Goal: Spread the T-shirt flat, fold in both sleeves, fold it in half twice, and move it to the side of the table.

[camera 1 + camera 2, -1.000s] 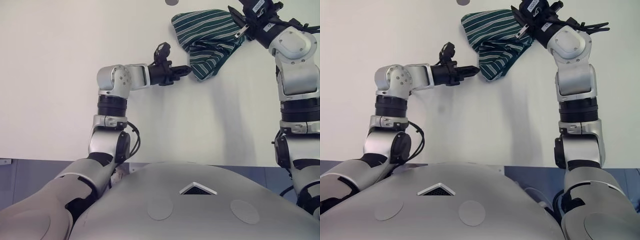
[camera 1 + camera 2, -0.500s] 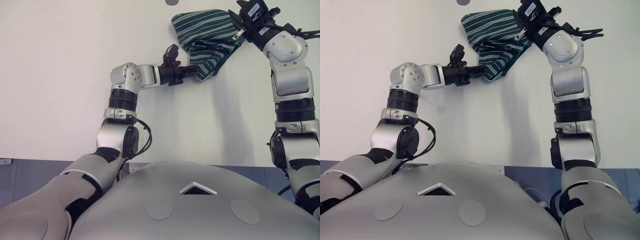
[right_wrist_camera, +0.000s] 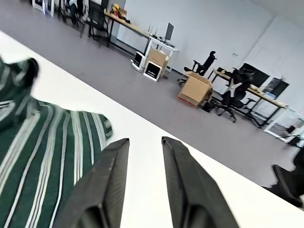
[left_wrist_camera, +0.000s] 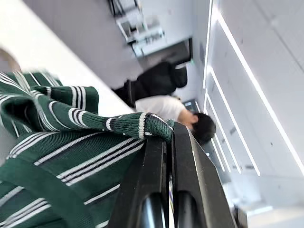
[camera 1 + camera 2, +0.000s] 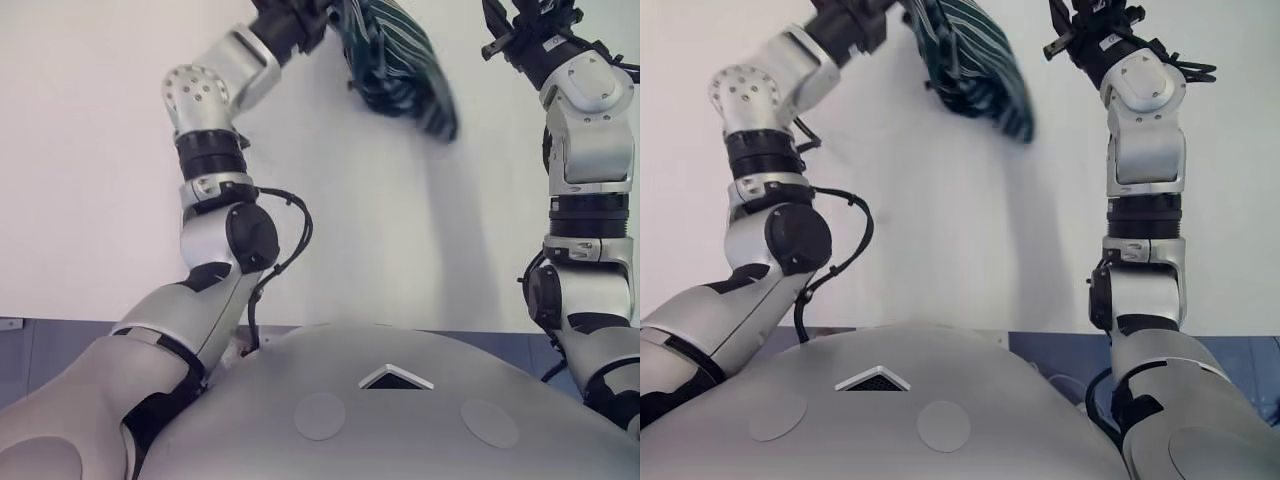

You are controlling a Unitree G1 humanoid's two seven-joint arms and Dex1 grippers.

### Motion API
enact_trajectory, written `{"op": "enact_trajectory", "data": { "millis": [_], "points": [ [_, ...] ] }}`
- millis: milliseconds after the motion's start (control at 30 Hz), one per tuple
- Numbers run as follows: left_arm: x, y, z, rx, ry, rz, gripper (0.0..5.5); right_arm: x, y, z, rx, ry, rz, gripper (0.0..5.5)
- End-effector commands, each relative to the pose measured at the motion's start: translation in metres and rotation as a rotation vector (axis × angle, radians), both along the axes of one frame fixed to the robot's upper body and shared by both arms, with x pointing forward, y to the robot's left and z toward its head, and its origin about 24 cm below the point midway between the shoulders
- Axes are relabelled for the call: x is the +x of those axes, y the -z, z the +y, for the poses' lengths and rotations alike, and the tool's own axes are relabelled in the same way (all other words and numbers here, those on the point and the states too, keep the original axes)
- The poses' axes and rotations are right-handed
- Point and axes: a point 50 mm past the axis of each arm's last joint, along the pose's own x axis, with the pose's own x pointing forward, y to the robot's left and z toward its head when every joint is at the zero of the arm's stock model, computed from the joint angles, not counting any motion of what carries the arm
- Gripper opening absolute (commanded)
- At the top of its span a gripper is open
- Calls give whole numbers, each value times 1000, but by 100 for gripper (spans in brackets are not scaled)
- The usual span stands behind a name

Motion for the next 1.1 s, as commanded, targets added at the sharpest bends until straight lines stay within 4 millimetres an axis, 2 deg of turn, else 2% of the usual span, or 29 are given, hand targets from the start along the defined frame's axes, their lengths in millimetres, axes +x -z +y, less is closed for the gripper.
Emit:
{"op": "enact_trajectory", "data": {
  "millis": [33, 100, 167, 267, 333, 467, 567, 700, 767, 933, 1000, 1100],
  "points": [
    [11, -11, 27, -15, -127, 4, 0, -14, -1, 35, 56, -196, 43, 180],
    [12, -19, 38, -46, -163, -14, 0, -21, 3, 48, 59, -258, 72, 217],
    [12, -43, 42, -83, -159, -80, 0, -23, 5, 54, 60, -270, 81, 251],
    [9, -100, 42, -136, -128, -247, 0, -18, 0, 54, 70, -240, 70, 256],
    [6, -126, 40, -155, -112, -311, 0, -19, -8, 57, 127, -261, 66, 256],
    [4, -151, 33, -144, -89, -368, 0, -30, -25, 70, 219, -383, 48, 256],
    [3, -167, 20, -135, -50, -410, 0, -33, -29, 79, 237, -416, 43, 256],
    [-4, -181, 12, -135, -17, -460, 0, -34, -17, 89, 207, -419, 75, 256],
    [-8, -183, 16, -79, -24, -492, 0, -34, -11, 90, 172, -412, 87, 256],
    [-15, -141, 37, -30, -77, -400, 0, -26, 17, 89, 59, -329, 139, 256],
    [-16, -136, 33, -41, -75, -381, 0, -21, 22, 91, 42, -290, 140, 256],
    [-16, -134, 30, -47, -76, -377, 0, -19, 17, 87, 47, -278, 123, 256]
  ]
}}
